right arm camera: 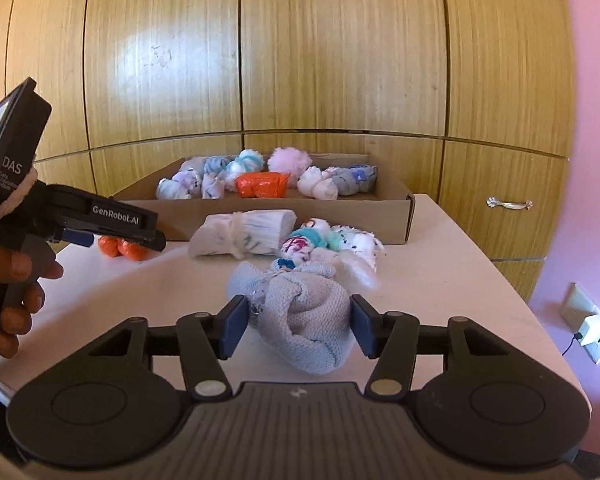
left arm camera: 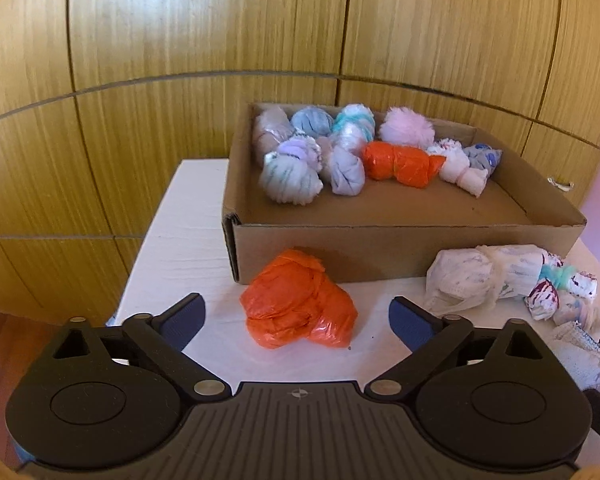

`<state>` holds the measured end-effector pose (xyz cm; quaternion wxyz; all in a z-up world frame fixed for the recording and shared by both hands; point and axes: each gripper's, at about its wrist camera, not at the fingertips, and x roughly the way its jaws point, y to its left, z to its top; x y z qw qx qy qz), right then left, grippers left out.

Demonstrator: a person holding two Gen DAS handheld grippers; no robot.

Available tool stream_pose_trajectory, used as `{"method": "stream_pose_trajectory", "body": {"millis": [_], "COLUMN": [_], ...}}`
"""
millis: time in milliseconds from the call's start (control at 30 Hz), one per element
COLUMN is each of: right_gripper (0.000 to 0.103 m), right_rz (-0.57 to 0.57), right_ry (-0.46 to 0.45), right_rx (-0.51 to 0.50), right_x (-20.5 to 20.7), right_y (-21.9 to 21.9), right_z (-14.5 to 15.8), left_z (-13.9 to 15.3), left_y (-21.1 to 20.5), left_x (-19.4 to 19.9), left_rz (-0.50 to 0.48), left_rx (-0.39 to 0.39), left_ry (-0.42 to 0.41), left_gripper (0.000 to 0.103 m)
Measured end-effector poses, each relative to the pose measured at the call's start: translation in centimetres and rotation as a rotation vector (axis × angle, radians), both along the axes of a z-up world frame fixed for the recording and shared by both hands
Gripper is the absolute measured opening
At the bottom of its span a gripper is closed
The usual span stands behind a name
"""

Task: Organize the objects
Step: 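Grasp the second orange plastic bundle with the left tool while the right grasps the grey sock, then carry both bundles into the box and open the left tool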

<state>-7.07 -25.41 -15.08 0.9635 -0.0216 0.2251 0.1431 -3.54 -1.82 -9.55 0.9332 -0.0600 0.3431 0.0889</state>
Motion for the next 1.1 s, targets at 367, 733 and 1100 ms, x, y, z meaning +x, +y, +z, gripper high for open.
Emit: {"method": "stream_pose_trajectory", "body": {"millis": [367,733,1100], "right_gripper": [0.075,0.053,0.046], "right_rz": [-0.030,0.014,0.078], "right_ry": [-0.020,0.012,0.014], "right_rx": [0.004,-0.028,0.003], "right_x": [0.4,0.9,-0.3], "right_y": [0.5,1.5,-1.1], "right_z": [0.1,-0.8,-0.2], "left_z": [0.0,0.1,0.5], "left_y": [-0.4,-0.7,-1.2], "left_x": [-0.2,-1.5,-3.9], "left_rz": [-0.043,-0.085,-0.120], "left_rx": [0.040,0.035,0.021], "left_ry": [-0.013,-0.017,0.019], "left_gripper": [0.060,0.057,0.056]}}
